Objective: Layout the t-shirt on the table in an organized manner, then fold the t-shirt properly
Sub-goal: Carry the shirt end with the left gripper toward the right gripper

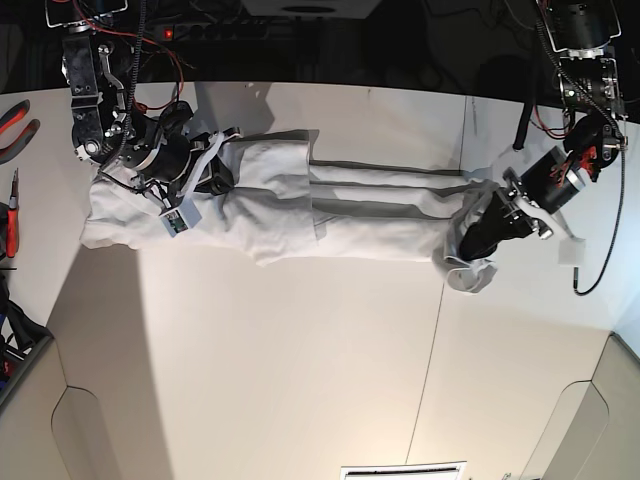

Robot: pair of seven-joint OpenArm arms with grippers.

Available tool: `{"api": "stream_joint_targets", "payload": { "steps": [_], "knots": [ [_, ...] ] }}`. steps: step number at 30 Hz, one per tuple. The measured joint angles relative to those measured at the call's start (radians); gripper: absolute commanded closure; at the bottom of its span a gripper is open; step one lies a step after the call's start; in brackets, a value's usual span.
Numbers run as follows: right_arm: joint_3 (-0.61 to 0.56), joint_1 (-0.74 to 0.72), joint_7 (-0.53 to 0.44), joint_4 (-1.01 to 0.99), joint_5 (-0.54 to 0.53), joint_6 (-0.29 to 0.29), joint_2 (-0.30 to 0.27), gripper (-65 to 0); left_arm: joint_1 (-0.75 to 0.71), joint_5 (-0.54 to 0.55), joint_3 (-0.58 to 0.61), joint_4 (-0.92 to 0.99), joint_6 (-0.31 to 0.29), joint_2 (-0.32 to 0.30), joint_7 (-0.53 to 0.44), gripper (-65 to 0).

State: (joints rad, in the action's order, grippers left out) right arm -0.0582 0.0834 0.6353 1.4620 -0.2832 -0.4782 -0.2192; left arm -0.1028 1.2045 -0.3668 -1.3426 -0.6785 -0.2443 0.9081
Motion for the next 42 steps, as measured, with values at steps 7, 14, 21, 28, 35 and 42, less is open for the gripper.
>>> {"api": "stream_joint_targets", "payload": {
  "steps": [7,14,21,28,35,42],
  "knots": [
    [0.000,0.000,0.000,0.000,0.000,0.000,0.000,0.0,0.000,0.000,0.121,-0.072,0.000,0.091,0.006,0.0],
    [0.000,0.000,0.000,0.000,0.000,0.000,0.000,0.0,0.000,-0.047,0.242,-0.111,0.000,0.111,0.005,0.0],
    [0.000,0.000,0.000,0.000,0.000,0.000,0.000,0.0,0.003,-0.088,0.331,-0.164,0.000,0.114,0.000,0.0],
    [0.000,0.000,0.000,0.000,0.000,0.000,0.000,0.0,0.009,-0.222,0.393,-0.164,0.000,0.129,-0.072,0.0],
    [0.000,0.000,0.000,0.000,0.000,0.000,0.000,0.0,0.015,-0.289,0.445,-0.164,0.000,0.164,-0.101,0.0],
    [0.000,0.000,-0.002,0.000,0.000,0.000,0.000,0.0,0.060,-0.359,0.499,-0.164,0.000,0.178,-0.110,0.0]
  ]
}}
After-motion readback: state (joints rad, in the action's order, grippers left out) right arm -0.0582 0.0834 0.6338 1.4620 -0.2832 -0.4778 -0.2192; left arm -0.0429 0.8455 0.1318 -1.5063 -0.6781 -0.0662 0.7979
